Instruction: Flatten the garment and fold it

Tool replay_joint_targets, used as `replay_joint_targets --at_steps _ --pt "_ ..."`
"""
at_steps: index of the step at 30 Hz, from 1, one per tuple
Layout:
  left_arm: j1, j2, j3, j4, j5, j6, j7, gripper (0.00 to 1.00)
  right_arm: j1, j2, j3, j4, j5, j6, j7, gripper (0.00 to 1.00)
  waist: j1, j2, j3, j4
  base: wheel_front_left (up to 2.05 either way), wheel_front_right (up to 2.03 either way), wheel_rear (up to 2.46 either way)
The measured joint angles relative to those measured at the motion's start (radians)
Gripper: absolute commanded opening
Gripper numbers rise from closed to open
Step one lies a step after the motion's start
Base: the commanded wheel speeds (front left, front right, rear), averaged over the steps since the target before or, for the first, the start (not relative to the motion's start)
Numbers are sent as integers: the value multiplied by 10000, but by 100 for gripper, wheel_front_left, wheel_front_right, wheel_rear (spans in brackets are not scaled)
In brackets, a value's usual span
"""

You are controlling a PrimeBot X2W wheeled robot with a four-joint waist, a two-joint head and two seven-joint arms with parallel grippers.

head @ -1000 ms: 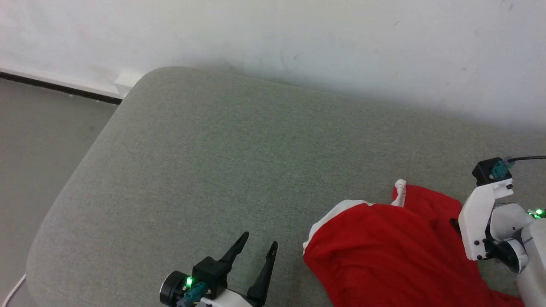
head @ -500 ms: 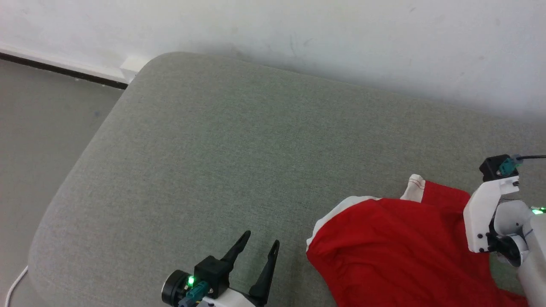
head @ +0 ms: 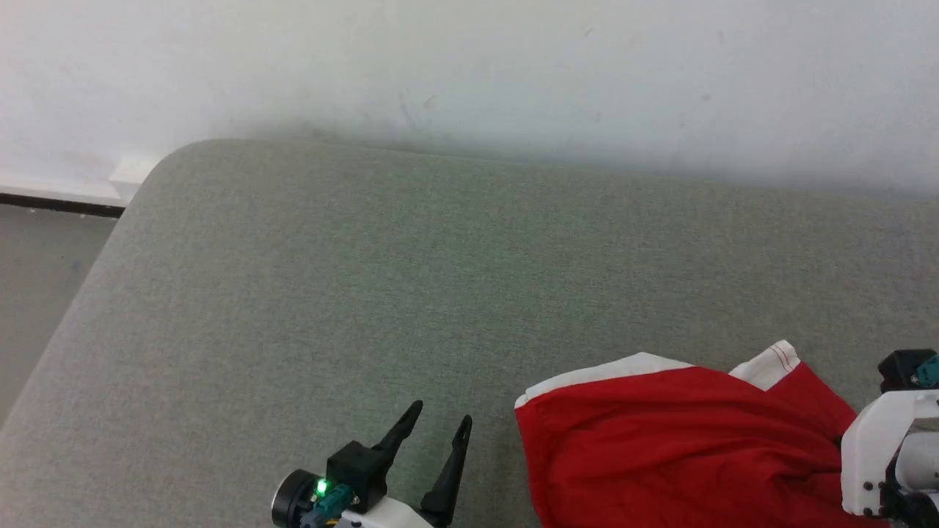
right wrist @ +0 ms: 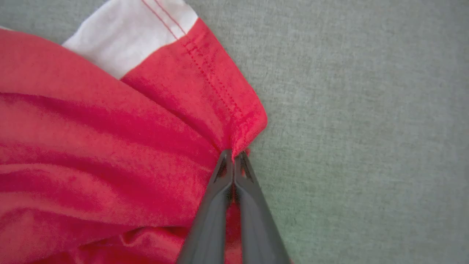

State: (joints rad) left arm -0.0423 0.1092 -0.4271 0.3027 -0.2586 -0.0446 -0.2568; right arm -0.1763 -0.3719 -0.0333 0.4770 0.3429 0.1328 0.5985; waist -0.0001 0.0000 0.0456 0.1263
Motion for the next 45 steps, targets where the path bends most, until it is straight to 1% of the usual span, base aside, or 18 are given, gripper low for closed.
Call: replay_joint_targets --at_steps 1,2,4,9,12,15,18,21,26,28,29,30,31,34,39,45 --pt "-1 -2 4 31 -48 -2 0 100 174 25 -23 -230 -38 0 140 88 0 0 -14 -113 0 0 0" --pt "-6 -2 -4 67 -59 -17 12 100 336 46 -25 -462 -109 0 249 100 0 0 -22 -217 0 0 0" --pt "-44 -12 -25 167 -92 -75 119 100 636 144 -127 -1003 -186 0 132 100 0 0 -17 -405 0 0 0" --pt "-525 -144 -163 339 -577 -267 861 100 839 443 -418 -2522 -259 -10 -886 100 0 0 116 -702 0 0 0" --pt "-1033 -140 -385 481 -690 -445 1657 100 850 541 -589 -3321 -330 -10 -1281 100 1 0 255 -794 0 0 0" --pt "-1620 -33 -704 694 -819 -621 2575 100 941 629 -644 -3925 -347 -10 -1448 100 2 0 394 -888 0 0 0" --pt "-2116 136 -1009 886 -1200 -738 3486 100 1057 731 -696 -4330 -397 -10 -1444 100 1 0 505 -1019 0 0 0" --pt "-2558 443 -1321 1114 -1360 -782 4240 100 1074 853 -706 -4575 -431 -10 -1440 100 2 0 616 -1178 0 0 0" --pt "-3076 807 -1883 1388 -1843 -786 5114 100 1137 1001 -731 -4707 -443 -10 -1444 100 2 0 841 -1424 0 0 0" --pt "-3239 903 -2128 1377 -1985 -790 5170 100 1147 1066 -759 -4713 -445 -10 -1457 100 1 0 941 -1512 0 0 0" --pt "-3324 961 -2251 1373 -2071 -792 5168 71 1147 1099 -775 -4707 -447 -10 -1463 100 2 0 987 -1554 0 0 0" --pt "-3396 1024 -2347 1365 -2184 -792 5154 2 1152 1122 -794 -4688 -453 -10 -1509 100 3 0 1027 -1594 0 0 0" --pt "-3455 1099 -2468 1344 -2309 -792 5097 0 1160 1129 -798 -4675 -456 -10 -1536 100 2 0 1061 -1630 0 0 0" --pt "-3550 1267 -2581 1361 -2577 -794 4750 0 1166 1168 -803 -4577 -458 -10 -1609 100 4 0 1066 -1711 0 0 0" --pt "-3853 1701 -2353 1463 -2589 -794 3879 0 1167 1266 -761 -4360 -458 -10 -1799 100 2 0 768 -1762 0 0 0" --pt "-5450 2259 -1810 1394 -2197 -784 3172 0 1143 1553 -562 -4126 -454 -12 -1948 100 1 0 337 -1947 0 0 0"
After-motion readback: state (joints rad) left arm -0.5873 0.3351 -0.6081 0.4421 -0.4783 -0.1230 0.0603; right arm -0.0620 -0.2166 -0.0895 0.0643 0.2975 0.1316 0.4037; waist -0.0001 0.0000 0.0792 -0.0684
